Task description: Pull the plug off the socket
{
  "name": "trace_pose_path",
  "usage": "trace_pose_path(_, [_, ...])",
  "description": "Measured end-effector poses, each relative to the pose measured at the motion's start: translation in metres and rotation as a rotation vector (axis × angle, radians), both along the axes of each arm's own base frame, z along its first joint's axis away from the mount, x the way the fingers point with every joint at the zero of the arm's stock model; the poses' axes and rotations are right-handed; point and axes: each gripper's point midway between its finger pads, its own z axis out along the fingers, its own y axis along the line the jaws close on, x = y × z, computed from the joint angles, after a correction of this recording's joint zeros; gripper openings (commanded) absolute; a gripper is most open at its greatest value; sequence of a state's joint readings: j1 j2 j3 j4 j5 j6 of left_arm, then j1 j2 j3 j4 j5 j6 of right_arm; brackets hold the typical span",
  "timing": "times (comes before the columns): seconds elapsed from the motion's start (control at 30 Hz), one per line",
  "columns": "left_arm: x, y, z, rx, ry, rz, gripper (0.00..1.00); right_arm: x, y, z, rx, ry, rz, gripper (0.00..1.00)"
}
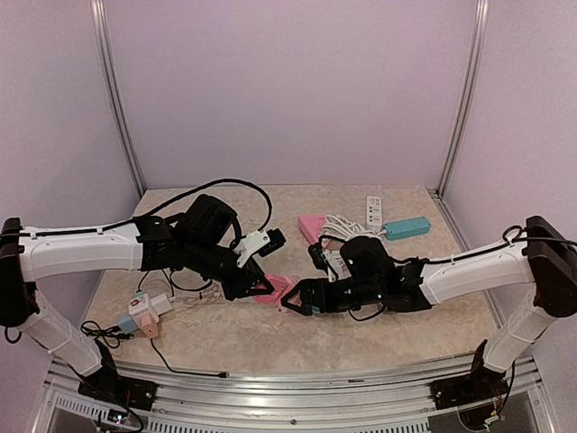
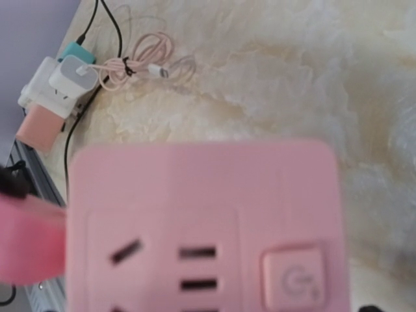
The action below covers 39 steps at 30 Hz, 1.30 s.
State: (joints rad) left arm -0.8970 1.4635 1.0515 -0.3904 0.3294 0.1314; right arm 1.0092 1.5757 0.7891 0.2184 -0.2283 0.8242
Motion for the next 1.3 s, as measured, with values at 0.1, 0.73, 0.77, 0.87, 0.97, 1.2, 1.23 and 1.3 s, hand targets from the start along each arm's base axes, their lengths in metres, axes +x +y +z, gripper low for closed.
trace_pose_path(0.1, [-0.001,0.0,0.0,-0.001,0.002,-0.002,0.0,0.001,0.003,-0.003,0.004,0.002,-0.001,0.88])
trace_pose_path(0.73, [-0.005,-0.001,0.002,-0.015,0.015,-0.02,0.0,0.006,0.009,-0.003,0.009,-0.02,0.008,0.42])
trace_pose_path(0.77, [-0.005,-0.001,0.002,-0.014,0.015,-0.019,0.0,0.006,0.009,-0.003,0.008,-0.019,0.007,0.36])
trace_pose_path(0.87, [-0.004,-0.001,0.001,-0.012,0.013,-0.016,0.0,0.006,0.009,-0.004,0.005,-0.022,0.01,0.23])
trace_pose_path(0.97, [-0.003,0.0,0.001,-0.009,0.009,-0.012,0.0,0.006,0.009,-0.004,0.005,-0.023,0.009,0.11])
trace_pose_path(1.2, [0.002,0.001,0.001,0.002,-0.015,0.011,0.0,0.01,0.009,-0.003,-0.013,-0.028,-0.008,0.0])
trace_pose_path(1.23, [0.003,0.001,0.0,0.004,-0.02,0.015,0.0,0.011,0.009,-0.003,-0.017,-0.028,-0.012,0.0])
trace_pose_path(1.3, [0.004,0.001,0.0,0.009,-0.032,0.023,0.0,0.014,0.009,-0.003,-0.029,-0.027,-0.023,0.0])
